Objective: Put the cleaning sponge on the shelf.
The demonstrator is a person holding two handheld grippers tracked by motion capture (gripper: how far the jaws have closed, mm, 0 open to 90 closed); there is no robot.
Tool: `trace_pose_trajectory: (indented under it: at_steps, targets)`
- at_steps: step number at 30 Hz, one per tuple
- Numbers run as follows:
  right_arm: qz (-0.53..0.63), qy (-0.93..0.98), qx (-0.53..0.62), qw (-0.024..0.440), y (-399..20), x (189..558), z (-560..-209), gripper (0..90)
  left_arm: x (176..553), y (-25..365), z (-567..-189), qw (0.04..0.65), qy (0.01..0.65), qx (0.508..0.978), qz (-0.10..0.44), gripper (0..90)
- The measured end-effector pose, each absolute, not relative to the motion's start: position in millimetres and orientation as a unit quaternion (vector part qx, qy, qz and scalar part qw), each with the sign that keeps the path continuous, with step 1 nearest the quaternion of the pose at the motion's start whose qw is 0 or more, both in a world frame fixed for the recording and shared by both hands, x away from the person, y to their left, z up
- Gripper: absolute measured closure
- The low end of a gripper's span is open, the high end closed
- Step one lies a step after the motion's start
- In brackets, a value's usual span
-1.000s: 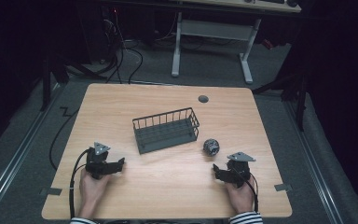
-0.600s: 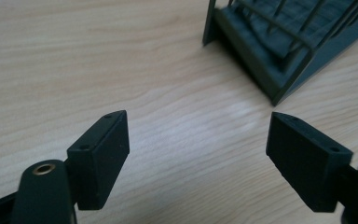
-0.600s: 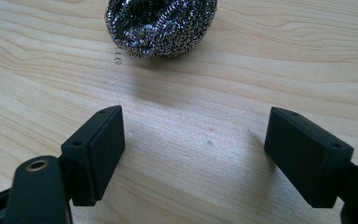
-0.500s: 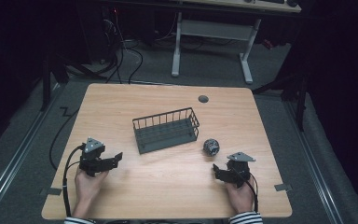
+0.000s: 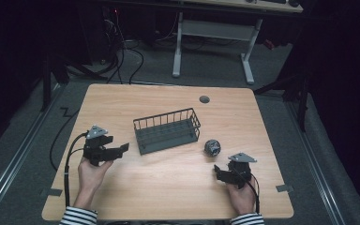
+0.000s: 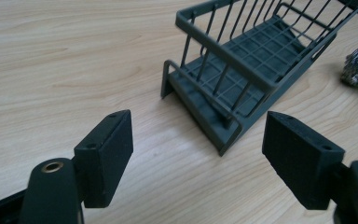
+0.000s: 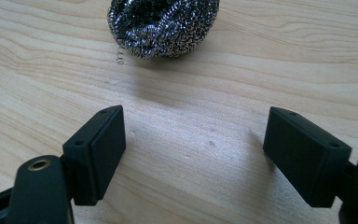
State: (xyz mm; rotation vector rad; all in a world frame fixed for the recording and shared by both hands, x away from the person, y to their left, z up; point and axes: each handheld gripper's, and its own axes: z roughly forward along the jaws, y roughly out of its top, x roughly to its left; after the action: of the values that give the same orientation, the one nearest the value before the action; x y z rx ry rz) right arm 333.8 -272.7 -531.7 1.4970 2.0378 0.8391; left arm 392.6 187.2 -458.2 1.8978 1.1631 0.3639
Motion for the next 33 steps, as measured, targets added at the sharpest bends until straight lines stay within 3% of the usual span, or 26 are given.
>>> trace_pose_trajectory:
  at_steps: [14,33]
  targets:
    - [0.307,0.745,0.544,0.236,-273,334,-532,21.3,427,160,-433,0.430,0.464,0.763,0.134,25.5]
    - [0.307,0.746,0.542,0.236,-272,334,-532,21.4,451,135,-451,0.385,0.478,0.779,0.131,34.0]
